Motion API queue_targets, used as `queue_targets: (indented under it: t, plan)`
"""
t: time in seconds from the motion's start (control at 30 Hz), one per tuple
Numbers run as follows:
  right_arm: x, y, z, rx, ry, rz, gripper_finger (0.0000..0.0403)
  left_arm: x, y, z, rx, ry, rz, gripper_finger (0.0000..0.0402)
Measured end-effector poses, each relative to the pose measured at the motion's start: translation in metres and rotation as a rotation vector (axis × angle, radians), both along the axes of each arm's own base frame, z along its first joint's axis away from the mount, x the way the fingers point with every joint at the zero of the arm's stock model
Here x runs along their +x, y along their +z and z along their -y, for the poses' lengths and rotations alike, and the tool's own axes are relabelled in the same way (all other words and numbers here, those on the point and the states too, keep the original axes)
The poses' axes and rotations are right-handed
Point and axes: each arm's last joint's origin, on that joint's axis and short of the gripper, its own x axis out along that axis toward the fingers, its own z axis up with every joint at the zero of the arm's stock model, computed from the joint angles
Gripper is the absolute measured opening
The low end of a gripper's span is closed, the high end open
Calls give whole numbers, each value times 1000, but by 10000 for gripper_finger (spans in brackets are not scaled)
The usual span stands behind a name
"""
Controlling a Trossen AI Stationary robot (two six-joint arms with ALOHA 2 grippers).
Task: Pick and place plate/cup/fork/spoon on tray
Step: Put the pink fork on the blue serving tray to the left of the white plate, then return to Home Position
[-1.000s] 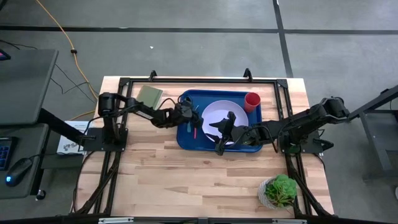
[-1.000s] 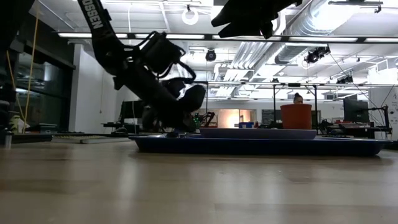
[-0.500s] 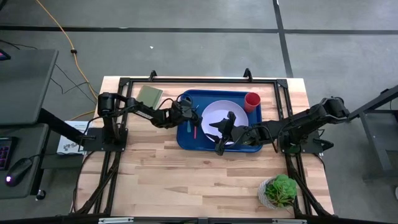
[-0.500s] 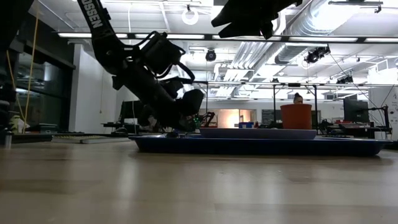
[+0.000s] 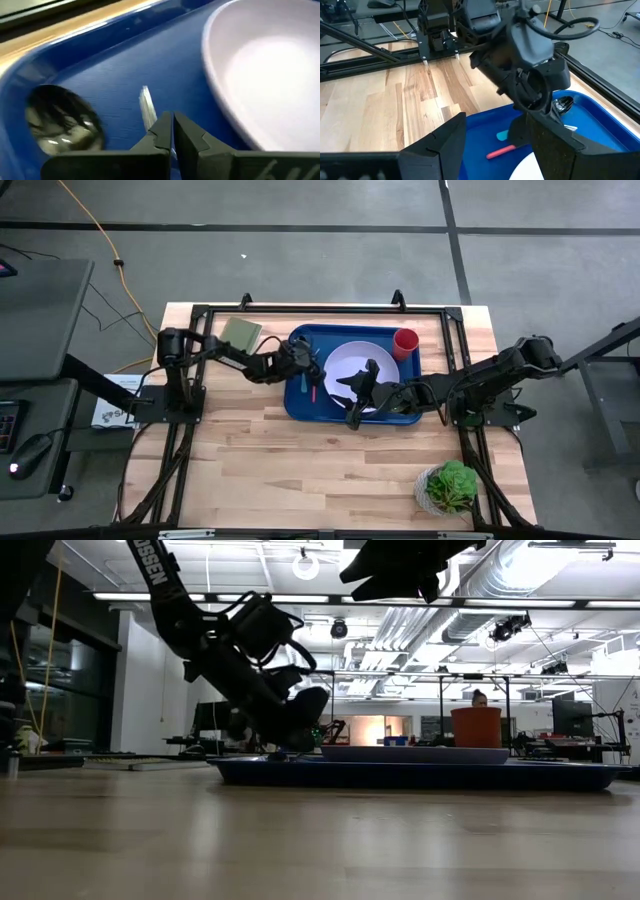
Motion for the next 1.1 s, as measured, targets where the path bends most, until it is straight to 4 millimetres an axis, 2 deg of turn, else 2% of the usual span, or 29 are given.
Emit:
queue_targets:
  t: [0.17,0.57,0.77,1.0,1.1]
  plan:
    - [0,0,0,6,-2,2,201,-2,0,-7,2,9,-18,0]
    - [0,0,0,6,-2,2,201,-4,-1,-7,23,11,-65,0]
    - [0,0,0,6,-2,1,201,-10,-3,-6,41,34,-156,0]
    - [0,0,0,6,-2,1,201,-12,13,-2,58,35,-144,0]
    - [0,0,0,-3,2,-3,201,-12,29,1,74,27,-102,0]
